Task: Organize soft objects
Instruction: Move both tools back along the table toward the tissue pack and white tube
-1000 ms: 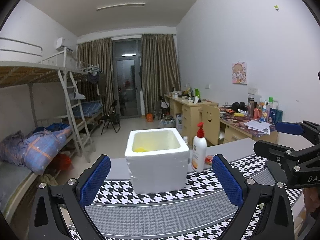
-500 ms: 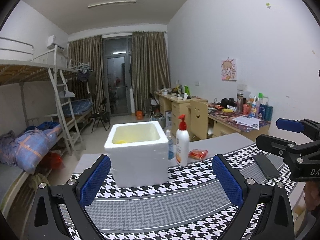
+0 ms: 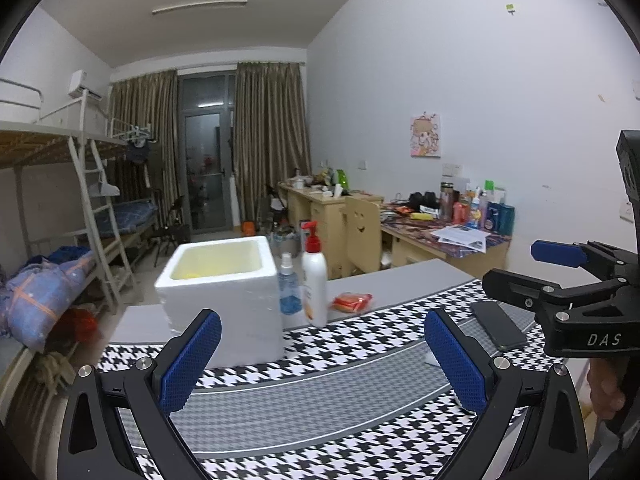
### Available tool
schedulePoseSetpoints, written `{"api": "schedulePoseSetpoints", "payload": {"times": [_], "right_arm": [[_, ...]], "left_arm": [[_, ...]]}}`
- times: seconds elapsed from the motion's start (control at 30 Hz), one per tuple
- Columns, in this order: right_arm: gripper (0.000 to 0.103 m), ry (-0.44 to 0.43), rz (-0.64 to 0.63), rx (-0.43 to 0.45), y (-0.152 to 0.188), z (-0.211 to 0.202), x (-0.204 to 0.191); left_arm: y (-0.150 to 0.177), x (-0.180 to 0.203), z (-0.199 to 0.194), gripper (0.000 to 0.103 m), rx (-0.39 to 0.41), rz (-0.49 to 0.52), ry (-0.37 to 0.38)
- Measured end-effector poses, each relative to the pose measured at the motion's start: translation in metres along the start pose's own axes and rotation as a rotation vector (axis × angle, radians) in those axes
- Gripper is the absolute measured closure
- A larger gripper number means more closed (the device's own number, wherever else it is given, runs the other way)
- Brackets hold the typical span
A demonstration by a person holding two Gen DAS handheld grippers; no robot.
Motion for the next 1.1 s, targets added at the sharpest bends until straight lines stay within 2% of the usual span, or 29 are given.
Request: {"api": "schedulePoseSetpoints", "payload": {"times": [0.67,1.1], "right_arm": [[0.006,0.073,0.065,-0.057,0.031,0.009,0.057],[0.006,0.101,0.088,-0.108,0.058,0.020,0.081]], "left_arm": [[0.029,0.056,0.034,0.001,-0.073,-0.027,0.133],[0.051,0.076,0.061,0.001,-0.125,-0.018,0.163]]}}
Point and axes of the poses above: each gripper's, at about its wrist camera, not at the fingertips, and z roughly the way its jaws point, x to its right, y to its underside, the point moved 10 cm from there along z, roughly the way its jaws point, and after that the axes turned 3 degrees about x, right-handed, at the moved point
